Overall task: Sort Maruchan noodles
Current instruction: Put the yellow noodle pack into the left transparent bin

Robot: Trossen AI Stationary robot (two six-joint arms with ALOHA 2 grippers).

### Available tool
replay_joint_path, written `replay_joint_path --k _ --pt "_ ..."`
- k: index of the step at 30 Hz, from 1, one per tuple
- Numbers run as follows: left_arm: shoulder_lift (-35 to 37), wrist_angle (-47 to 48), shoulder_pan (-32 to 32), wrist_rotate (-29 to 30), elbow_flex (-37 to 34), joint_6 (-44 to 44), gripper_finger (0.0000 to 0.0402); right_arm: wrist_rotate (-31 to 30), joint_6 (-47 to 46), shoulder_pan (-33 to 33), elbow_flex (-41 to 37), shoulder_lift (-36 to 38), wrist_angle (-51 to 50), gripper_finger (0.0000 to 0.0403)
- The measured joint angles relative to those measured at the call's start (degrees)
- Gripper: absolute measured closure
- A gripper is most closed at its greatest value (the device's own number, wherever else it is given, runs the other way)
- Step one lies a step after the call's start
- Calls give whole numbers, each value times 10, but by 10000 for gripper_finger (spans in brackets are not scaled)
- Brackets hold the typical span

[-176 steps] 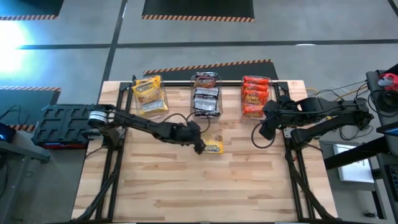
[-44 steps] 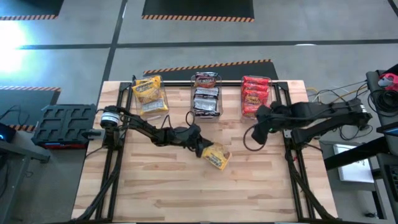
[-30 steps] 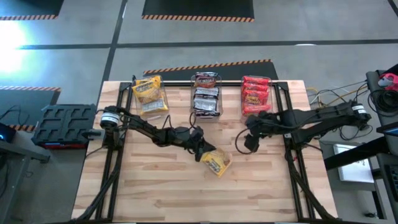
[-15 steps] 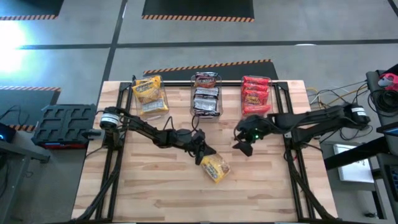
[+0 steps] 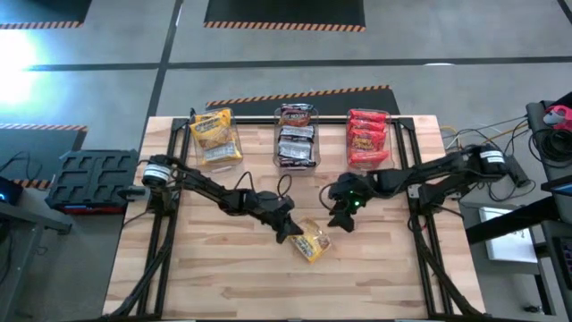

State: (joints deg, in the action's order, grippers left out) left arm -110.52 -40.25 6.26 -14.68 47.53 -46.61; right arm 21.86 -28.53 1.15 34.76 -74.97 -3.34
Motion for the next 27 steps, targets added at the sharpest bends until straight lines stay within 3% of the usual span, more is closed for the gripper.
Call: replay_joint_path --k 4,12,19,27 --pt "20 33 10 -12 -1 -22 401 40 0 0 3 -36 35 147" --pt "46 98 59 -9 -2 -140 401 42 0 0 3 -91 56 147" --pt "45 99 97 47 -2 -240 401 73 0 -1 4 -124 105 148" --pt "26 98 114 66 8 -266 337 97 -1 -1 4 -148 135 151"
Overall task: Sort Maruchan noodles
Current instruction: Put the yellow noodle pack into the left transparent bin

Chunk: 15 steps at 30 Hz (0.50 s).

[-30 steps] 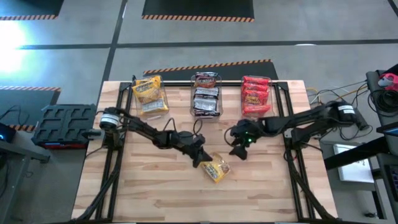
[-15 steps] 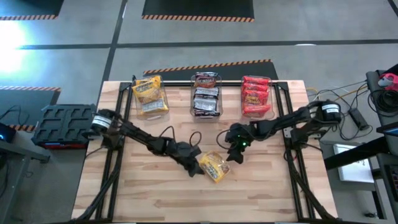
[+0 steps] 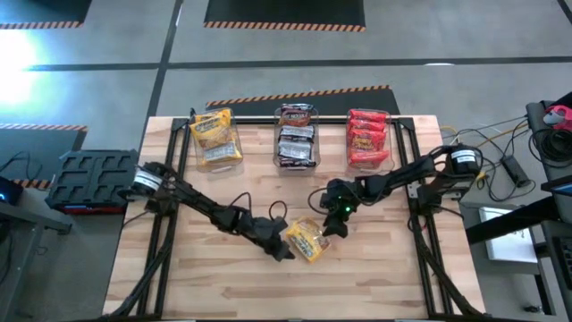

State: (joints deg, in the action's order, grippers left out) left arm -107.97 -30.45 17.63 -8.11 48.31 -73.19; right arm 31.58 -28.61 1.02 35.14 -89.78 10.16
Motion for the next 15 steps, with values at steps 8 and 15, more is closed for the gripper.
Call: replay_joint_path --k 8,15 --pt "12 -5 -4 14 -17 -47 275 4 -17 0 0 0 7 149" --pt "27 3 2 110 -32 -113 275 1 -18 0 2 -11 -1 156"
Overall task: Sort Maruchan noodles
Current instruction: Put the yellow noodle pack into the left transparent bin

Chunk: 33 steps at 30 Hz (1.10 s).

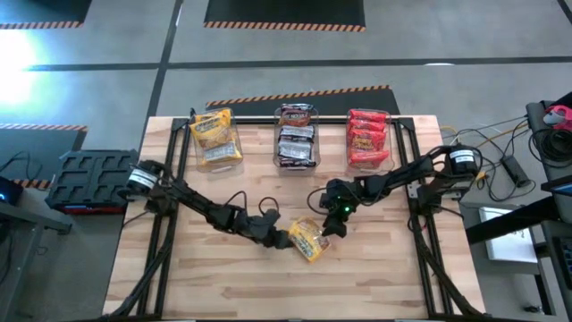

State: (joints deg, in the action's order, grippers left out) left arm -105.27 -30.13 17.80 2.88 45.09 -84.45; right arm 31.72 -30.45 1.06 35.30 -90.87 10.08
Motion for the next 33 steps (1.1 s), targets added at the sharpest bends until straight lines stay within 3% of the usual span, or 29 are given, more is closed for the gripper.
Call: replay_joint_path --k 12,22,33 --pt "4 34 0 27 -3 -42 275 -17 7 0 1 -7 -35 156" --pt "4 112 -1 45 -2 -55 275 9 2 1 -1 -15 4 156" --pt "4 106 -3 80 2 -57 275 -4 13 0 0 -45 -19 156"
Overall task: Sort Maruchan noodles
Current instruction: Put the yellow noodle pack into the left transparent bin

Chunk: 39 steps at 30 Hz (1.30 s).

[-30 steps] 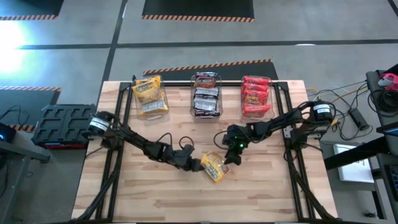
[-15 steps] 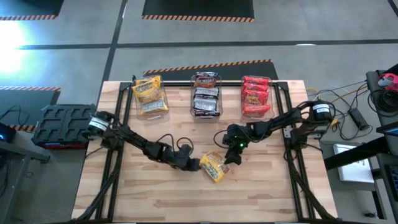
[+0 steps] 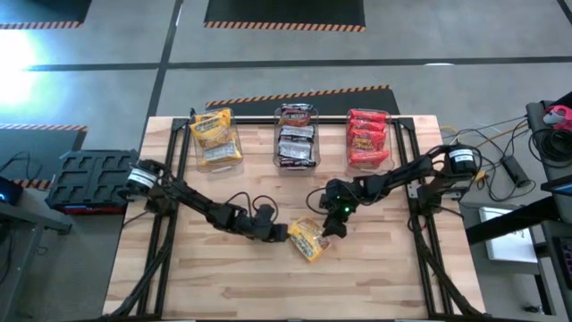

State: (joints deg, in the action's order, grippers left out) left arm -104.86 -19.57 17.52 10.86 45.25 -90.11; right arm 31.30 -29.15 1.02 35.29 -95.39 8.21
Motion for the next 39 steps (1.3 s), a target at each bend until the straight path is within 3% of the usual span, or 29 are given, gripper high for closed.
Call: replay_joint_path --k 13,22,32,39 --pt "0 -9 -3 7 0 32 239 -27 21 0 0 -2 -34 157" --pt "-3 -15 -30 8 10 126 186 -38 22 0 -1 -3 -43 157" --pt "-71 -78 -64 -83 49 155 162 -41 23 0 -1 -3 -44 156" --pt "-75 -87 -69 -98 52 169 161 -43 28 1 -2 -3 -43 156"
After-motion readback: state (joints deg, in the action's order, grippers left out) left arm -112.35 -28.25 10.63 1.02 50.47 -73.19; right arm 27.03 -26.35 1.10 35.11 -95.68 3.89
